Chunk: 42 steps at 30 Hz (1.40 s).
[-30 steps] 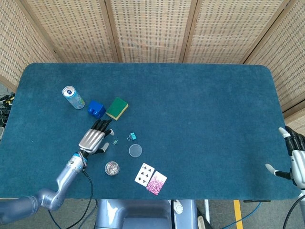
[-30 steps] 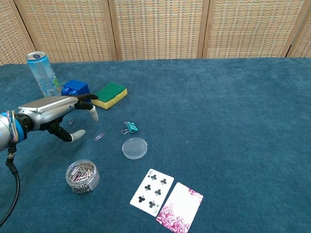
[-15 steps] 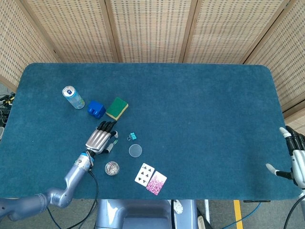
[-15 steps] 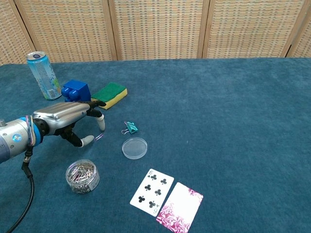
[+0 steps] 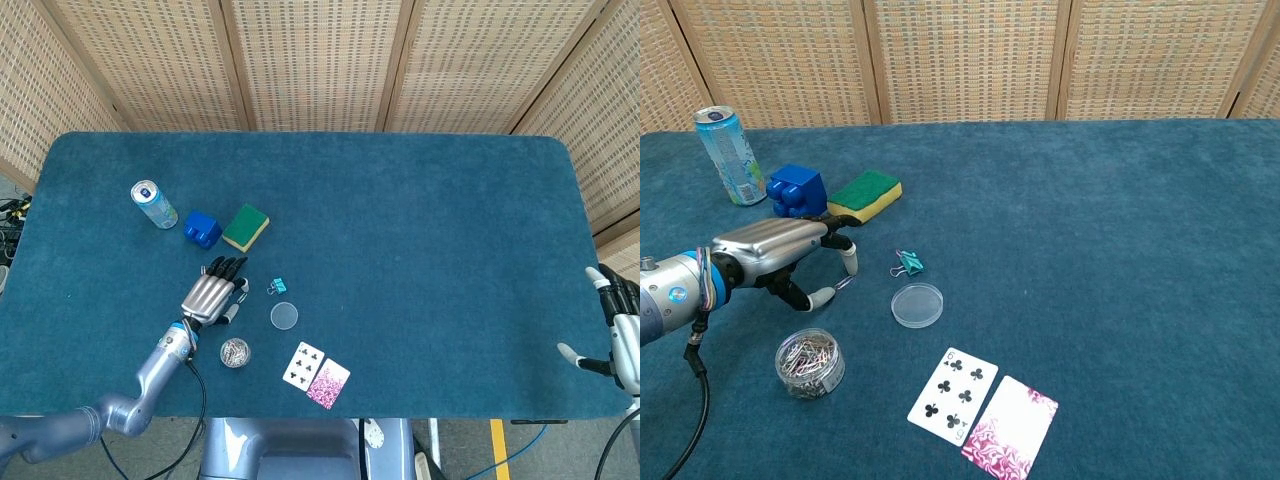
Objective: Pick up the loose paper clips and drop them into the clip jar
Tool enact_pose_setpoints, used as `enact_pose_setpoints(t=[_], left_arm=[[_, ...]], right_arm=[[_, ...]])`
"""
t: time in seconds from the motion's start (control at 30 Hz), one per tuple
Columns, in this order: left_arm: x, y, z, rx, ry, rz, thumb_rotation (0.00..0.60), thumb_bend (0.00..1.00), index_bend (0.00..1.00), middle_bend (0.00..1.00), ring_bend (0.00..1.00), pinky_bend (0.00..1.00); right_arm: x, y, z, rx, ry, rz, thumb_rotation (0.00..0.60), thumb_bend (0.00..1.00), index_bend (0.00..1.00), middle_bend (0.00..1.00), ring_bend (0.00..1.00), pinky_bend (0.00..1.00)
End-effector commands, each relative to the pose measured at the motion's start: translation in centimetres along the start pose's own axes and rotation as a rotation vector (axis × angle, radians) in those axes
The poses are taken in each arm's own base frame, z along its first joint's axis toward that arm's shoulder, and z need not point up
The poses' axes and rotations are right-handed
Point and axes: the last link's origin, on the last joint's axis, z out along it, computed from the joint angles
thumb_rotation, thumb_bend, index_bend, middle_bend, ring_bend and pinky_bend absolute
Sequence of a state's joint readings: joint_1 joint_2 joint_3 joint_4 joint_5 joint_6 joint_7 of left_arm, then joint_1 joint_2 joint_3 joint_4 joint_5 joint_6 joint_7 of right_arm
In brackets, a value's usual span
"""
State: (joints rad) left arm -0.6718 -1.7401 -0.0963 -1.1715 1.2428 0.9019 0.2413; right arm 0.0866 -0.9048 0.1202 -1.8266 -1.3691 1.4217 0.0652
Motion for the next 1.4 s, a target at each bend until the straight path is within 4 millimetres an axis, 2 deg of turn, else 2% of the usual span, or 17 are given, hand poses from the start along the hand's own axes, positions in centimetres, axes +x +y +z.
enact_pose_setpoints(t=[0.03,0.5,0.93,1.4], left_arm=[[-0.12,0.06,-0.12,-0.005,-0.001,-0.002,0.600,0.44,0.39,0.00,0.00,0.00],[-0.25,-0.01,-0.80,-0.017,-0.002,-0.009,0.600,0.44,0.44,0.00,0.00,0.00],[0.17,-0.42,0.13,0.038,0.055,-0.031,0.600,0.41,0.44,0.00,0.00,0.00],[-0.07,-0.34,0.11,0.053,0.050,-0.031,0.600,0.37,0.47,0.00,0.00,0.00]], right_arm=[[0.02,0.01,0.01,0.000,0.000,0.000,0.600,0.00,0.00,0.00,0.00,0.00],[-0.01,-0.07,-0.05,0.005,-0.002,0.003,0.600,0.00,0.00,0.00,0.00,0.00],[-0.03,-0.05,-0.01,0.004,-0.002,0.002,0.600,0.00,0.00,0.00,0.00,0.00],[-0.01,-0.05,-0.03,0.005,-0.003,0.005,0.600,0.00,0.00,0.00,0.00,0.00]])
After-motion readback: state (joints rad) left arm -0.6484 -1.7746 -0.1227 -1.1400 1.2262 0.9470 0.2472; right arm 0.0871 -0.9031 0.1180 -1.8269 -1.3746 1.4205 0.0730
